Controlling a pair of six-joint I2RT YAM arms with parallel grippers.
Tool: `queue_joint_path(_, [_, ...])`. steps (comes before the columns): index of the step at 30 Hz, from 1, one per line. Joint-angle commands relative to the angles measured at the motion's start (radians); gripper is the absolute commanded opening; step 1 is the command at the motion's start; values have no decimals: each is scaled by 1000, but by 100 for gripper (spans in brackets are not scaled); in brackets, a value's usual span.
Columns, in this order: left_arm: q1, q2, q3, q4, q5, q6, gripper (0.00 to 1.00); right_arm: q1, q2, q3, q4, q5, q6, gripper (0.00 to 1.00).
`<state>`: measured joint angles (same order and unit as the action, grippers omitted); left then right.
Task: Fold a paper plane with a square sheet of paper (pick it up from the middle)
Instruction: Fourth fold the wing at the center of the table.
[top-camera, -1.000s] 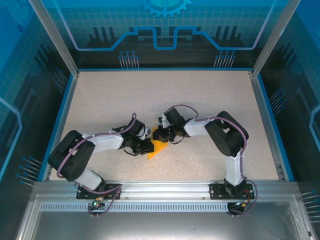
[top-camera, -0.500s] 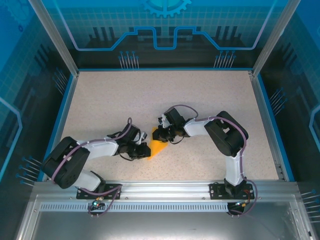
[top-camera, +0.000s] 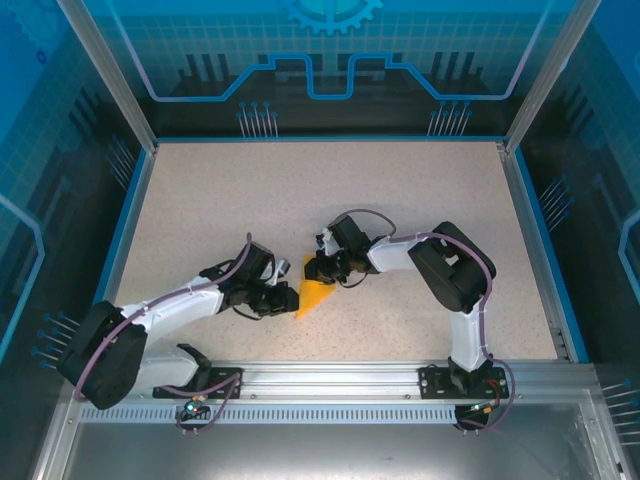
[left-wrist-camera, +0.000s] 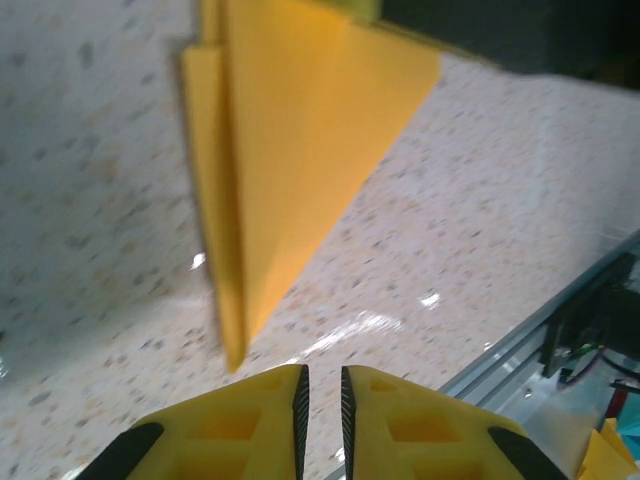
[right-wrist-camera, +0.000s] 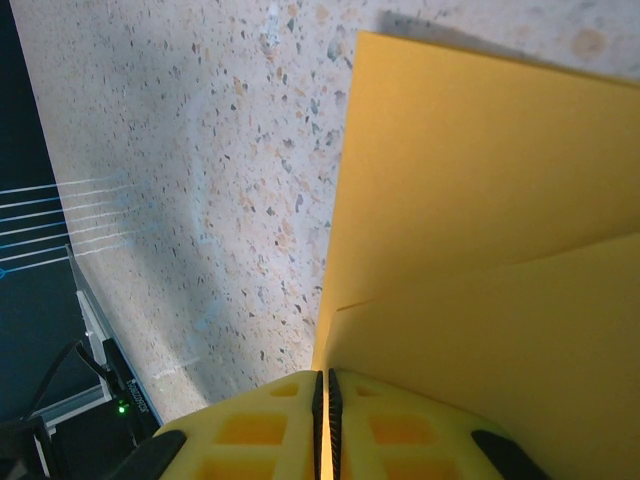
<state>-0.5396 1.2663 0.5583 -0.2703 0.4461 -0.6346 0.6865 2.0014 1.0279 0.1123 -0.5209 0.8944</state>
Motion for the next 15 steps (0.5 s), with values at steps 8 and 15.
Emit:
queue_joint_path(8, [-3, 230, 46, 164, 87, -4, 19, 10, 126, -36, -123, 130, -23, 14])
queue_joint_path(15, [-3, 282, -51, 88, 2, 9, 15, 9, 128, -35, -138, 135, -26, 14])
